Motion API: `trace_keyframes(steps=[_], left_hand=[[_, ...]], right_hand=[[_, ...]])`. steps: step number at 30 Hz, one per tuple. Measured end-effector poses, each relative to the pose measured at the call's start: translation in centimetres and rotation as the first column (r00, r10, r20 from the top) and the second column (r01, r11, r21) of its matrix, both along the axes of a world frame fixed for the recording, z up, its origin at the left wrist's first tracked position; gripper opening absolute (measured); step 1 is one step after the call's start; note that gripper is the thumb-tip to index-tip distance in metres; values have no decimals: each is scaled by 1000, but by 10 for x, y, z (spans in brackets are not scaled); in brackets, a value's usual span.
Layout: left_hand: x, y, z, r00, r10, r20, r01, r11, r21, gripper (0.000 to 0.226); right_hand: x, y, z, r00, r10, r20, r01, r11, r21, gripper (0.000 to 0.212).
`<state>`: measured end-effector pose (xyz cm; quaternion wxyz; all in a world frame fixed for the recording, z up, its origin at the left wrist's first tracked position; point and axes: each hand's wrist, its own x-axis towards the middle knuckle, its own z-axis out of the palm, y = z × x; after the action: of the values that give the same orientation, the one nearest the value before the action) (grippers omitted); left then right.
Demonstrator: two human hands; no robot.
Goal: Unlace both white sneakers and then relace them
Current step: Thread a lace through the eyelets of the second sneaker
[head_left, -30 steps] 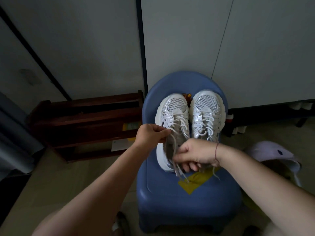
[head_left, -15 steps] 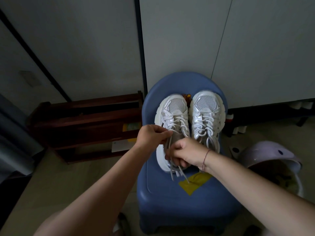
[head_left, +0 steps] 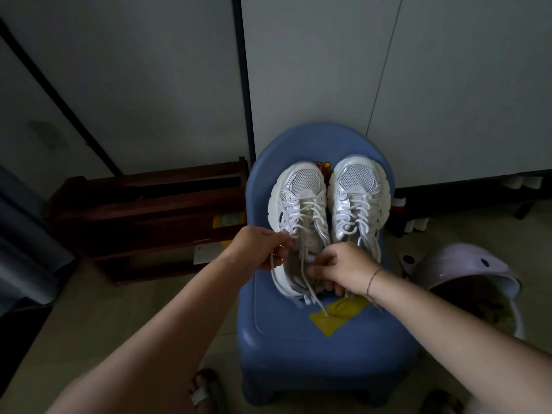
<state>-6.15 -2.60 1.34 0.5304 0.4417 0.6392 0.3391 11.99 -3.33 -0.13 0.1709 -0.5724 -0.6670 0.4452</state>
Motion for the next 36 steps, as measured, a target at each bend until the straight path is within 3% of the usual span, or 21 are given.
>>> trace_keyframes(steps=[5,8,11,13,14,16,17,19,23,27,31,34,36], left_hand=[[6,1,1,999,12,-34,-12,1000,18,28],[6,2,0,997,9,-72,-6,999,39,28],[8,3,3,936,87,-340,-13,977,212,29],[15,-1,12,890,217,-400,-44,915,401,26],[20,-4,17,920,217,-326,-49,890,454,25],[33,-12,24,999,43,0,-39,910,413,27],[41,-17,27,985,-64,161,6,942,334,30],[53,-27,27,933,-211,290,150,964,218,39],[59,-28,25,913,-215,346,159,970,183,19],[53,-21,22,969,-139,204,112,984,141,26],[47,-23,20,975,-188,119,176,979,108,24],[44,-24,19,962,-151,228,126,985,119,16],[44,-23,21,946,-108,306,73,989,126,16]], right_hand=[[-11,-7,-14,996,-41,-84,26,984,-179,38],[-8,-3,-5,970,-136,-201,72,952,-297,31],[2,3,24,880,-184,-438,-6,917,-398,17],[12,6,44,783,-215,-584,-67,904,-422,10],[17,6,51,750,-229,-620,-67,906,-417,13],[24,7,59,722,-251,-645,-32,919,-393,17],[26,7,60,715,-259,-649,-10,925,-380,16],[28,9,62,711,-282,-644,40,931,-363,11],[31,19,61,659,-380,-649,188,919,-347,17],[36,30,55,571,-499,-652,282,865,-415,19],[38,38,52,491,-596,-636,327,802,-499,20],[34,30,51,643,-466,-608,196,867,-458,13],[26,23,49,750,-322,-578,95,917,-388,20]])
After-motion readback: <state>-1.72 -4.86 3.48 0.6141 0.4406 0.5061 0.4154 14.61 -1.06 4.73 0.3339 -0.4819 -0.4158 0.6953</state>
